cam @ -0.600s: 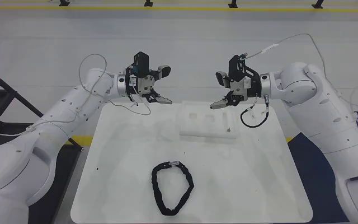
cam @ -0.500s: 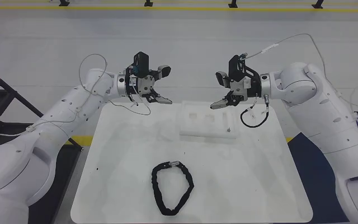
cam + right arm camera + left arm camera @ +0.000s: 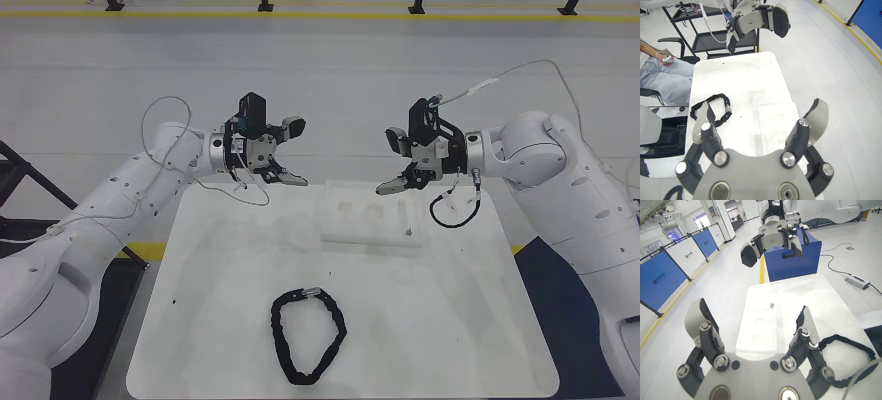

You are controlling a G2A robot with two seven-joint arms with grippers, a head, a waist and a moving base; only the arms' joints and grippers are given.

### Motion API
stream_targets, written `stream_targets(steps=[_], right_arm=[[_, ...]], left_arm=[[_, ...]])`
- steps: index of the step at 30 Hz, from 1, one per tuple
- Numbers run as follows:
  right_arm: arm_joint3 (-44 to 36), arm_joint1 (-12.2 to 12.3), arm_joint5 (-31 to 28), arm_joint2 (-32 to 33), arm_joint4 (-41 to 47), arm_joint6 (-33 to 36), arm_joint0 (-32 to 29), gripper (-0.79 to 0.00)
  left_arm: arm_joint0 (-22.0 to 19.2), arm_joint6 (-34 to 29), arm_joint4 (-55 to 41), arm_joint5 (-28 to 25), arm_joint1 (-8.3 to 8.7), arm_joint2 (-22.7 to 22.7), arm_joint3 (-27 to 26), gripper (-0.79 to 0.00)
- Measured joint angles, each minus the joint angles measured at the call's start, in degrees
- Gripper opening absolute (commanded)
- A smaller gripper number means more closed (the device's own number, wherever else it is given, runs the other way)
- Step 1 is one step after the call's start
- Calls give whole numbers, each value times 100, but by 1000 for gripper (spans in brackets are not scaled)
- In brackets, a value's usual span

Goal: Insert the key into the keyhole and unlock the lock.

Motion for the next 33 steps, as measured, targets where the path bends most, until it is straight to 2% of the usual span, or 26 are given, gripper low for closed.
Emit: stream_targets(steps=[7,13,19,26,33], right_arm=[[-8,0,8,1,-7,-5,-6,0],[-370,68,332,116,-586,-137,-239,0],[-18,82,543,24,-667,-31,-490,0],[497,6,798,-198,-356,174,-635,0],[1111,-143,1738,-421,-39,634,-593,0]], left_arm=[[0,0,0,0,0,0,0,0],[0,0,0,0,0,0,0,0],[0,0,0,0,0,0,0,0],[0,0,0,0,0,0,0,0],[0,0,0,0,0,0,0,0]])
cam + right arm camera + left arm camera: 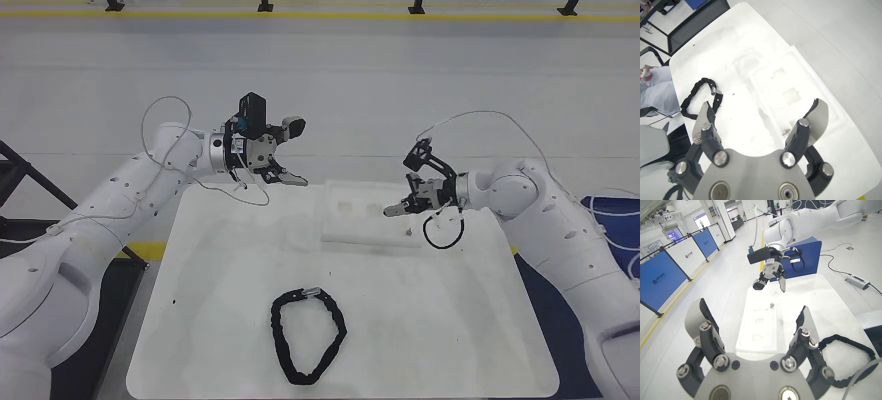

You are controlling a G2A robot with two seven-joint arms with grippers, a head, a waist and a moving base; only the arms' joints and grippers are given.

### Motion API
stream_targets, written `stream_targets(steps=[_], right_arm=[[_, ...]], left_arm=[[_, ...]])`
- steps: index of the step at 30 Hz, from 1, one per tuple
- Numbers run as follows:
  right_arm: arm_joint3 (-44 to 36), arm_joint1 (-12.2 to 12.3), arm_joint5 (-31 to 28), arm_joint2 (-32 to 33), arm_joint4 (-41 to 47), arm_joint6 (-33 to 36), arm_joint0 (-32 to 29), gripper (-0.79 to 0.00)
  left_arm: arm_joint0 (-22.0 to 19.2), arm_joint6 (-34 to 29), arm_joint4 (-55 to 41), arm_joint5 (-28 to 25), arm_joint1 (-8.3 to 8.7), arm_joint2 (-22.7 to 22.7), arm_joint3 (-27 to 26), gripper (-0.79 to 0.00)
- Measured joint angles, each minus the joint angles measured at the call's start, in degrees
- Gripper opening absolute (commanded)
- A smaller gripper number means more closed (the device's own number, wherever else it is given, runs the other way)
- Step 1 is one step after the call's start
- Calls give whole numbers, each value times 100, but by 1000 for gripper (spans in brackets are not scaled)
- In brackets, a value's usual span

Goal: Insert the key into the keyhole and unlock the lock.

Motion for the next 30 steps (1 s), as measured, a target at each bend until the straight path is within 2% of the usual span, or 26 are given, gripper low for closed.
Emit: stream_targets(steps=[10,17,21,30], right_arm=[[718,-346,1672,-346,364,574,133,0],[1195,-671,3015,-687,155,703,194,0],[1413,-798,3148,-711,399,802,179,0],[1417,-798,3142,-713,391,802,181,0]], left_arm=[[0,0,0,0,0,0,0,0],[0,0,0,0,0,0,0,0],[0,0,0,0,0,0,0,0],[0,0,0,0,0,0,0,0]])
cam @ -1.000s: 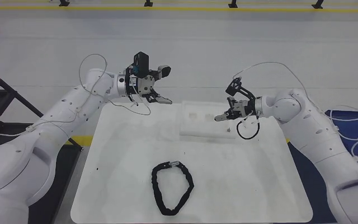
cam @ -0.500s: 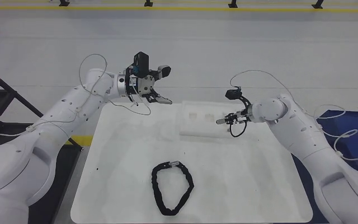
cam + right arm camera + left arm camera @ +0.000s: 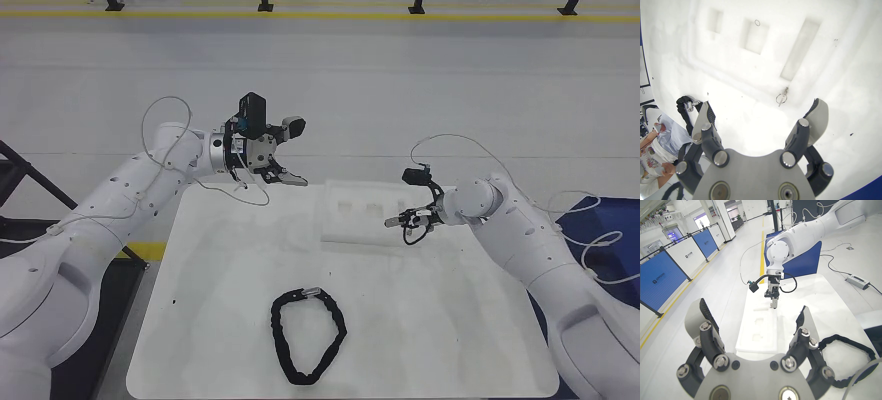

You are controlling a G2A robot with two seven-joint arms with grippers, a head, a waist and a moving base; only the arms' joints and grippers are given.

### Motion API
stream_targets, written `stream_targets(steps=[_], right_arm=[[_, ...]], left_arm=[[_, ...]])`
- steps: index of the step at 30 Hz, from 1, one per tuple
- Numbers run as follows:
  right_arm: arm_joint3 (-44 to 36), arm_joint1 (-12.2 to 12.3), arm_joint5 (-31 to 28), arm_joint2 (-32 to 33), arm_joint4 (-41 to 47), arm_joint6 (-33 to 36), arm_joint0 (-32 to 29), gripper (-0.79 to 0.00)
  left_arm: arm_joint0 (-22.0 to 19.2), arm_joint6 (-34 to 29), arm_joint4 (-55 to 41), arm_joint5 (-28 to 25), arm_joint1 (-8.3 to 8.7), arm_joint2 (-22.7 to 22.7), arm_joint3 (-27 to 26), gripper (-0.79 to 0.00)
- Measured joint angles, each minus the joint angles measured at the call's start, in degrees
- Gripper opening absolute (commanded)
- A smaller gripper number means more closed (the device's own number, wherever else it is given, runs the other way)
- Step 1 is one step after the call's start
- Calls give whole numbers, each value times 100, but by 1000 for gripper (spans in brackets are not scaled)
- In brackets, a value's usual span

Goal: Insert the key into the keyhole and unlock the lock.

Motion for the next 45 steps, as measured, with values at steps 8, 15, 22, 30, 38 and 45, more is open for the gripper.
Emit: stream_targets(steps=[8,15,22,30,38,45], right_arm=[[-253,0,403,-54,-410,-107,-44,0],[-891,42,1419,-84,-894,175,-216,0],[-1064,68,1606,2,-1107,18,-426,-197],[-907,4,1716,67,-1292,-161,-455,-382],[-756,-110,1843,75,-1412,-196,-433,-489],[-482,-246,1796,73,-1373,-202,-422,-526]], left_arm=[[0,0,0,0,0,0,0,0],[0,0,0,0,0,0,0,0],[0,0,0,0,0,0,0,0],[0,0,0,0,0,0,0,0],[0,0,0,0,0,0,0,0],[0,0,0,0,0,0,0,0]])
